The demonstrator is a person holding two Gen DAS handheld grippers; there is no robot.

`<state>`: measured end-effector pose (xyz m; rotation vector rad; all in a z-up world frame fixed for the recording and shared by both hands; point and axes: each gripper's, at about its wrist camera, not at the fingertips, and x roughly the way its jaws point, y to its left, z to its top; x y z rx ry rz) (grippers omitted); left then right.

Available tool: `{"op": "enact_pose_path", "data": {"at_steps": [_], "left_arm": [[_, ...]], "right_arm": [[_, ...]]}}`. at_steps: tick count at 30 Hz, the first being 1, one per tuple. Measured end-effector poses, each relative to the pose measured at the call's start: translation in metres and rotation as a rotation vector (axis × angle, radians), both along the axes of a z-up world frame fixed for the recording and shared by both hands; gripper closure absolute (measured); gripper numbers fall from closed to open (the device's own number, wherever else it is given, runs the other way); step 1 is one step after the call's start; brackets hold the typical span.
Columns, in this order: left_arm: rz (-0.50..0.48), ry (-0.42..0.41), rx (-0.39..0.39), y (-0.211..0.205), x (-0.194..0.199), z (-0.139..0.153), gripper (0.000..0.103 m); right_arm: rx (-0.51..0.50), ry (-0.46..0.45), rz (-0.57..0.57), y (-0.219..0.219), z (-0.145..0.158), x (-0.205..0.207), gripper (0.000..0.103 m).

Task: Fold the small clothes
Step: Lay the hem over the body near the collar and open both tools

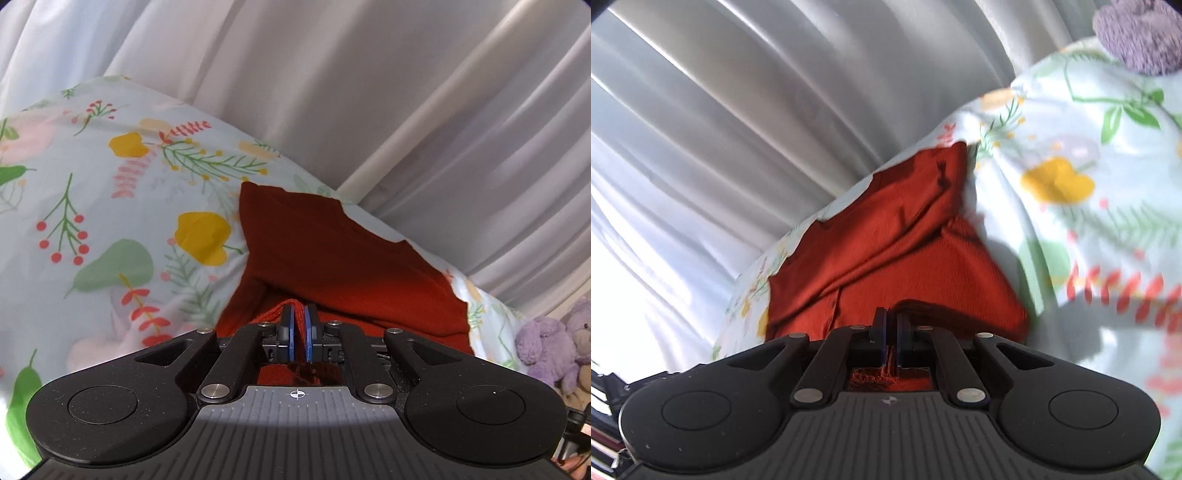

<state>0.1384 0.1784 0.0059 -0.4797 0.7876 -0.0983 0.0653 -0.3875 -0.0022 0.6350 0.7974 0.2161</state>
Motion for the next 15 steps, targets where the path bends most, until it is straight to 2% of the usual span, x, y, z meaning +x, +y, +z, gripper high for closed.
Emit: {"op": "enact_pose_path", "data": {"at_steps": [2,4,6,7,8,10,12,14,15], "left_arm": [[0.023,0.010,0.046,-0.001,0.010,-0.009,0.095],[0.041,-0.002,0.052,0.006,0.012,-0.016,0.093],[0.016,-0.019,0.091,0.008,0.013,-0.022,0.083],[-0.017,-0.020,0.118,0.007,0.015,-0.026,0.081],[-0.050,-0.016,0.148,0.004,0.016,-0.030,0.074],[-0.114,-0.002,0.208,-0.005,0.021,-0.040,0.065],[-0.168,0.007,0.247,-0.016,0.026,-0.050,0.052],[-0.215,0.020,0.268,-0.024,0.031,-0.058,0.049],[-0.231,0.030,0.279,-0.028,0.033,-0.062,0.049]], "right_arm": [[-0.108,-0.021,-0.007,0.010,-0.001,0.014,0.099],[-0.195,-0.035,-0.007,0.018,-0.004,0.024,0.098],[-0.279,-0.057,-0.040,0.020,-0.006,0.028,0.097],[-0.319,-0.072,-0.054,0.020,-0.007,0.028,0.097],[-0.351,-0.088,-0.058,0.019,-0.007,0.027,0.097],[-0.396,-0.101,-0.007,0.021,-0.011,0.029,0.096],[-0.437,-0.079,0.065,0.028,-0.019,0.034,0.085],[-0.483,-0.059,0.121,0.036,-0.028,0.042,0.065],[-0.504,-0.050,0.141,0.039,-0.032,0.047,0.063]]}}
